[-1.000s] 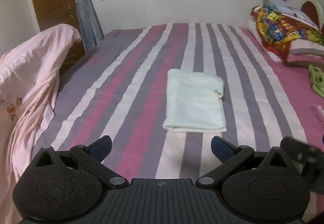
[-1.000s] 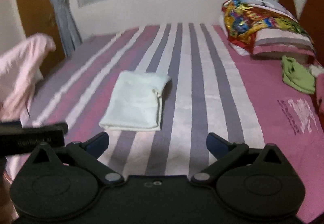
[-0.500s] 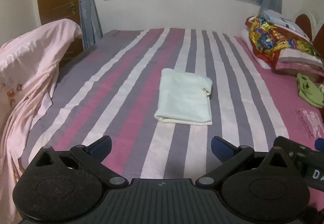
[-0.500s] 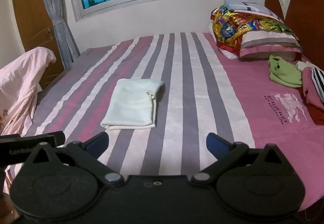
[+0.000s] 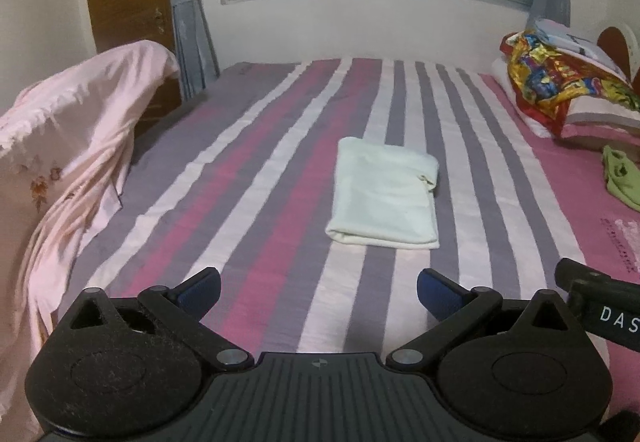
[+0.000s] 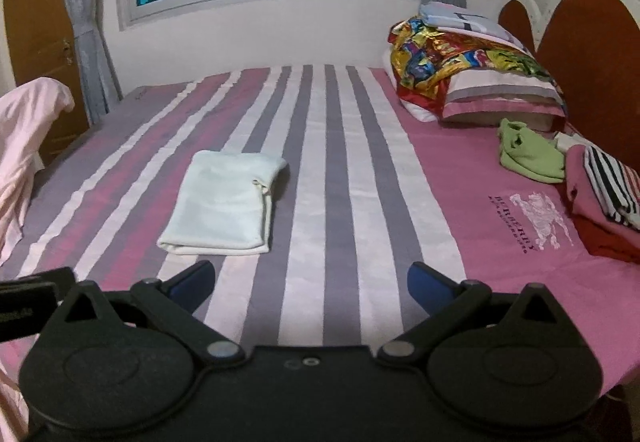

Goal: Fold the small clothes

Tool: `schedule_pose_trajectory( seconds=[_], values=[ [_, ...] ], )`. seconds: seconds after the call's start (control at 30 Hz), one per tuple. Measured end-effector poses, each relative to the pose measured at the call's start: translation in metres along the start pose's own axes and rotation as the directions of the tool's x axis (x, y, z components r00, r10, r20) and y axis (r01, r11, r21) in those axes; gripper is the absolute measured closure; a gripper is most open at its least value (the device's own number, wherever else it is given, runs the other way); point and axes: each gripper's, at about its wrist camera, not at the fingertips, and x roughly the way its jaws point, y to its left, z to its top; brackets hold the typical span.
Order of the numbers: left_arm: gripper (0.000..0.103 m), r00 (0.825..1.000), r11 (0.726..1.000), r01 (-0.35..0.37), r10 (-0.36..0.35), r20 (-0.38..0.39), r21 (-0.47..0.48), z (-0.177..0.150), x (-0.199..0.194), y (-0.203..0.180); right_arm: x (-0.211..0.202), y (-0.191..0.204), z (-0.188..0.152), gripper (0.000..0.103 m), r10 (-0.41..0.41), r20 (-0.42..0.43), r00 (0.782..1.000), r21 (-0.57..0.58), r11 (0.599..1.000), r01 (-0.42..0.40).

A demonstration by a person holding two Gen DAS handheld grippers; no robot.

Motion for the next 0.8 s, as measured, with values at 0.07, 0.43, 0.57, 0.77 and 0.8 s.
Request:
schedule_pose_trajectory(
  seconds=[0.07,0.43,0.57,0.77,0.8],
  values=[
    [0.000,1.000,1.000,-0.006,0.006,-0.006,-0.003,0.000,0.002,0.002,0.001,-0.001,0.000,0.001,-0.002,0.002,1.000,0.003,1.000,0.002],
    [0.000,1.000,1.000,-0.015,0.015,-0.012,-0.014,0.002,0.010,0.003,0.008,-0.003,0.001,0.001,-0.004,-0.017,1.000,-0.001,1.000,0.004],
    [0.000,1.000,1.000,-0.018,0.018,-0.015,-0.017,0.001,0.011,0.003,0.011,-0.002,0.000,0.001,0.000,-0.025,1.000,0.003,1.000,0.001],
    [0.000,1.000,1.000,-0.018,0.017,-0.018,-0.012,0.001,0.013,0.002,0.014,-0.002,0.000,0.001,-0.004,-0.032,0.999,0.002,1.000,0.004],
    [0.000,1.000,1.000,-0.018,0.018,-0.018,-0.010,0.001,0.013,0.001,0.015,-0.002,0.000,0.001,-0.005,-0.035,0.999,0.004,1.000,0.005]
  ],
)
